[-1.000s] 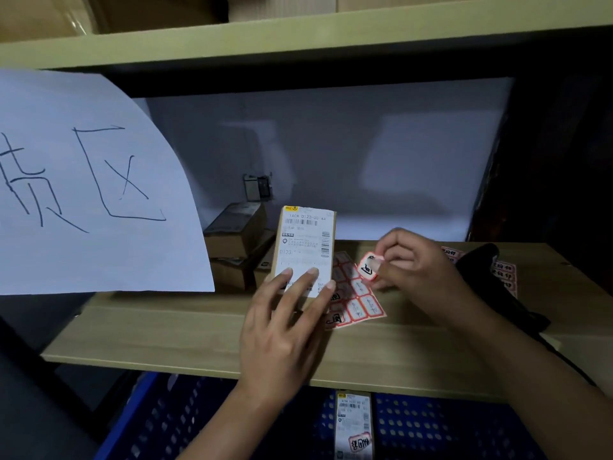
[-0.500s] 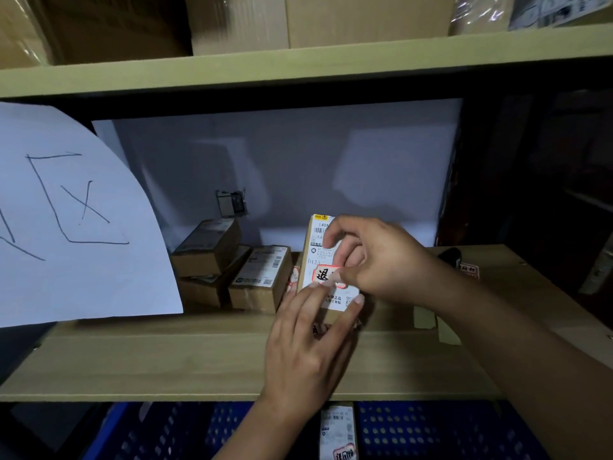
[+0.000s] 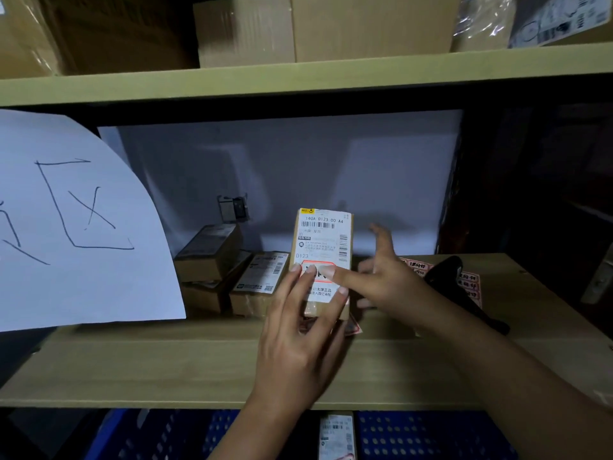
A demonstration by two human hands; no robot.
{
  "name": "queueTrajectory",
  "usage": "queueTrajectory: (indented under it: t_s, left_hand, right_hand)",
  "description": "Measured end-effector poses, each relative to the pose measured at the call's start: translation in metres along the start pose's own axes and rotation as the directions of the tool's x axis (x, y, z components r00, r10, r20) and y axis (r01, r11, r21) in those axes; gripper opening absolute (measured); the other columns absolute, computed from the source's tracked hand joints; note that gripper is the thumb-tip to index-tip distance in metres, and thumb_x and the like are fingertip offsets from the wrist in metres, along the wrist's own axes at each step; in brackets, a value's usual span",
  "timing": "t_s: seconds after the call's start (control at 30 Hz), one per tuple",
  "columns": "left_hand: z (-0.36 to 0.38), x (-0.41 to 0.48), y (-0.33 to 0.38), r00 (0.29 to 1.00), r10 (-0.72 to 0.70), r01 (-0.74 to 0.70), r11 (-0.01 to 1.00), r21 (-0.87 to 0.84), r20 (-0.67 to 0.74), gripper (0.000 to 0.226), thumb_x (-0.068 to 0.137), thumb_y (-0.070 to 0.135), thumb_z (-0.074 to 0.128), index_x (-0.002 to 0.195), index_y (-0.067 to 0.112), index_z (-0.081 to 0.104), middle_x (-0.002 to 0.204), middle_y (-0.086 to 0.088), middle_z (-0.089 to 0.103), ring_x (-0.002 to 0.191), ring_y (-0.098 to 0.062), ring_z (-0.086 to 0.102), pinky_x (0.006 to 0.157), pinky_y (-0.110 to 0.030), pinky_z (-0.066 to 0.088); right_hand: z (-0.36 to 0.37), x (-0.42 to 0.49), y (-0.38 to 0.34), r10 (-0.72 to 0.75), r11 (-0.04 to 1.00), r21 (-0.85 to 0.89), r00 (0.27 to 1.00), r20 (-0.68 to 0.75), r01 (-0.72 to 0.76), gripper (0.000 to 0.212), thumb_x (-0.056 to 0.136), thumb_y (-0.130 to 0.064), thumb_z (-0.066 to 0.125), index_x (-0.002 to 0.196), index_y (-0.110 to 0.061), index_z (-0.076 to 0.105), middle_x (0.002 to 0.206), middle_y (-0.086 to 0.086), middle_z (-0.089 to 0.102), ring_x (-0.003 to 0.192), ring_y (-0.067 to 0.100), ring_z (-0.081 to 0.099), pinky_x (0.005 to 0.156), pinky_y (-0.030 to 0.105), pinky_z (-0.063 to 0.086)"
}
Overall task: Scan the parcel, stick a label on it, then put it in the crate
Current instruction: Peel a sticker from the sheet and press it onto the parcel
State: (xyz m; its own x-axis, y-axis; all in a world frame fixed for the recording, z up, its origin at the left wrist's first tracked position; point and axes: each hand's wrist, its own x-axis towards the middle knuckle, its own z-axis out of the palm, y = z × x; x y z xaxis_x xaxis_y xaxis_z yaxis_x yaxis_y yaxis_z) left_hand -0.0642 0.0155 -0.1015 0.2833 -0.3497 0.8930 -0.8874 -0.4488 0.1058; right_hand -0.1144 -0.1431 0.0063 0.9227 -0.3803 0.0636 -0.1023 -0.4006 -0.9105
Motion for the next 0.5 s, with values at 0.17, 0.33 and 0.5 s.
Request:
queueTrajectory:
  t_s: [0.17, 0.33, 0.5]
  left_hand:
    - [-0.011, 0.005, -0.009, 0.996, -0.004, 0.002, 1.000, 0.021, 0.086, 0.060, 0.106, 0.049, 0.064, 0.148, 0.006, 0.058, 0.158, -0.011, 0.057, 0.154, -0.027, 0.045, 0.129, -0.040, 0.040]
    - [-0.024, 0.013, -0.023, 0.986, 0.097, -0.097, 0.995, -0.001, 0.139, 0.060, 0.110, 0.049, 0.056, 0.152, 0.007, 0.054, 0.162, -0.006, 0.053, 0.157, -0.032, 0.041, 0.133, -0.039, 0.034]
    - [-0.025, 0.010, -0.014, 0.992, 0.055, -0.043, 0.994, -0.096, 0.117, 0.055, 0.110, 0.041, 0.058, 0.149, 0.003, 0.056, 0.156, -0.011, 0.059, 0.152, -0.038, 0.048, 0.130, -0.047, 0.038]
  right_hand:
    - [0.003, -0.002, 0.009, 0.035, 0.952, 0.303, 0.999, 0.020, -0.039, 0.083, 0.085, -0.022, 0.084, 0.152, -0.030, 0.035, 0.107, 0.020, 0.081, 0.095, 0.036, 0.081, 0.096, 0.059, 0.059]
    - [-0.005, -0.005, 0.012, 0.015, 0.924, 0.378, 0.994, 0.106, -0.055, 0.068, 0.088, -0.015, 0.080, 0.144, -0.025, 0.043, 0.107, 0.016, 0.083, 0.097, 0.037, 0.081, 0.097, 0.059, 0.058]
    - [-0.008, -0.010, 0.009, -0.045, 0.935, 0.354, 0.996, 0.080, 0.013, 0.066, 0.089, -0.017, 0.079, 0.144, -0.026, 0.044, 0.104, 0.013, 0.084, 0.094, 0.032, 0.082, 0.096, 0.055, 0.060]
